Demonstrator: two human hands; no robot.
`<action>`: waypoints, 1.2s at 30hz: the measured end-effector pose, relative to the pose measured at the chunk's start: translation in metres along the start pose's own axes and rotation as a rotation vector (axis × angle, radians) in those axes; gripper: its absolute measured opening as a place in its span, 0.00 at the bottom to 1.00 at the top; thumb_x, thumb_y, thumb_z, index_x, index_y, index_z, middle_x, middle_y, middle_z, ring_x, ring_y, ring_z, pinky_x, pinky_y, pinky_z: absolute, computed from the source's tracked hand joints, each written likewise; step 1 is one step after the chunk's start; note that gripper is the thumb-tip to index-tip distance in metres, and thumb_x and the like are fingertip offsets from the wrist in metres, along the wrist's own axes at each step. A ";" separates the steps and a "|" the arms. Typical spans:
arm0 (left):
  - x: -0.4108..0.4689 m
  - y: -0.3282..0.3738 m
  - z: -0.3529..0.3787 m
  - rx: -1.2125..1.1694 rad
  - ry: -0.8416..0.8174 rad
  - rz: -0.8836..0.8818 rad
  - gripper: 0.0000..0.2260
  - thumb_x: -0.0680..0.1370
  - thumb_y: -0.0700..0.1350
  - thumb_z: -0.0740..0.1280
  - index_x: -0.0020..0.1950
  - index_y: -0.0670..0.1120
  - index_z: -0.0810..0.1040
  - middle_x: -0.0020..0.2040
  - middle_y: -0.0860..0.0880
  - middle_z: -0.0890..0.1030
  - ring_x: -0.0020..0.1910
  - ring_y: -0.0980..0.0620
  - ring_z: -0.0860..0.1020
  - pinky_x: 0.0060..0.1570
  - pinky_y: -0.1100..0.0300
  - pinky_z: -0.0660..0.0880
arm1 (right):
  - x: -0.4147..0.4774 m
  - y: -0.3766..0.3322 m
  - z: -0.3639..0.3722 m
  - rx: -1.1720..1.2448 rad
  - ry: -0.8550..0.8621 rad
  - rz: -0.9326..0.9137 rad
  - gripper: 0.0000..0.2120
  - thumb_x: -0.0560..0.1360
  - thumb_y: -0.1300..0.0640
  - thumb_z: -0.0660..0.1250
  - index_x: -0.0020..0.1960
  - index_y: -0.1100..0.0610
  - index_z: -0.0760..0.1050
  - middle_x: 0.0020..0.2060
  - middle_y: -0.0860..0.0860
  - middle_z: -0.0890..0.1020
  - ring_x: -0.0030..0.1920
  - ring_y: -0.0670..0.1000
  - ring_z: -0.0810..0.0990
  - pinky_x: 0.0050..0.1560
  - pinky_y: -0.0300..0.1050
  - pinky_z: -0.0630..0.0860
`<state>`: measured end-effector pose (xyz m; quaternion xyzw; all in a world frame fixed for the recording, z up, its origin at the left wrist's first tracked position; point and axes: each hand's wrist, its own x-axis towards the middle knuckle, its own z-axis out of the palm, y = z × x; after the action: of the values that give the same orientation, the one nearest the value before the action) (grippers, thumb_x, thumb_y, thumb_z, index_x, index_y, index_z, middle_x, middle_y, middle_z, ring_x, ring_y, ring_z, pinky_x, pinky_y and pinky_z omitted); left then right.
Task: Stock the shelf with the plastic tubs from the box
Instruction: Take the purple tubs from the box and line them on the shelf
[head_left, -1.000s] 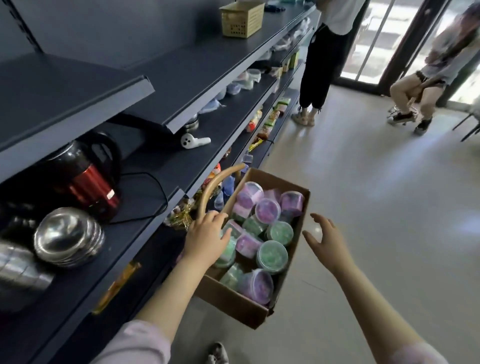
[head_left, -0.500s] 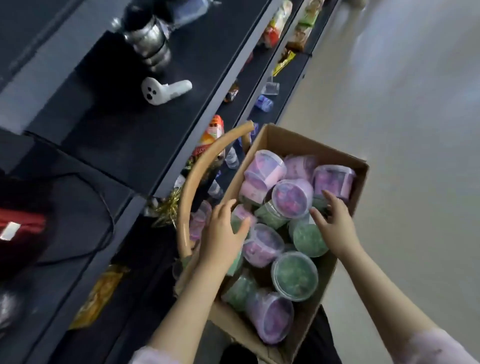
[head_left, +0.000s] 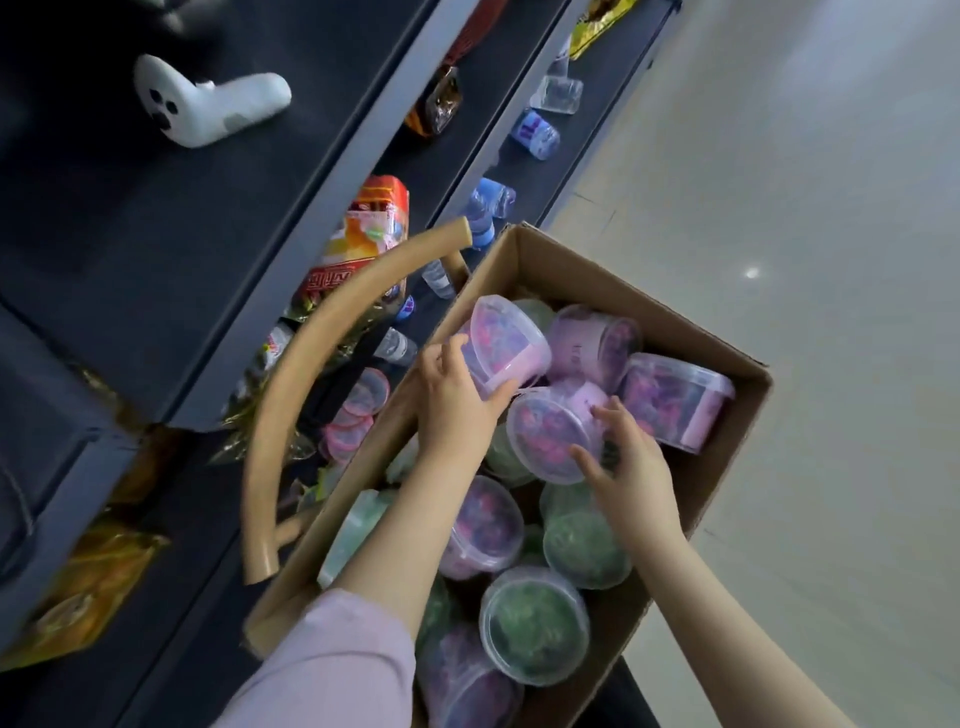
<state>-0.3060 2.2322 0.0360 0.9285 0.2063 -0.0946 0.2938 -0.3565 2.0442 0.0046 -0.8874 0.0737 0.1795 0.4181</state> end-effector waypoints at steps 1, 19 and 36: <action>0.000 0.001 0.003 0.002 0.032 0.006 0.30 0.70 0.52 0.74 0.66 0.42 0.67 0.66 0.41 0.66 0.63 0.42 0.69 0.55 0.55 0.69 | 0.001 0.000 0.001 -0.016 0.009 0.000 0.23 0.73 0.51 0.72 0.66 0.52 0.71 0.68 0.50 0.74 0.64 0.52 0.73 0.56 0.40 0.68; -0.102 -0.071 -0.076 -0.544 0.072 -0.434 0.23 0.63 0.57 0.77 0.50 0.52 0.72 0.51 0.52 0.75 0.42 0.60 0.74 0.36 0.64 0.72 | -0.091 -0.055 -0.031 0.219 0.254 0.033 0.16 0.74 0.47 0.69 0.62 0.43 0.77 0.49 0.39 0.84 0.45 0.31 0.79 0.43 0.21 0.70; -0.521 -0.250 -0.468 -1.096 0.367 0.016 0.15 0.64 0.55 0.73 0.49 0.51 0.84 0.48 0.52 0.85 0.52 0.56 0.81 0.48 0.67 0.76 | -0.448 -0.389 0.052 0.649 -0.098 -0.506 0.02 0.71 0.47 0.72 0.42 0.40 0.84 0.37 0.45 0.86 0.39 0.49 0.85 0.41 0.49 0.83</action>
<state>-0.8574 2.5209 0.4426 0.6434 0.2657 0.1911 0.6920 -0.6751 2.3245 0.4229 -0.6902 -0.1137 0.0806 0.7101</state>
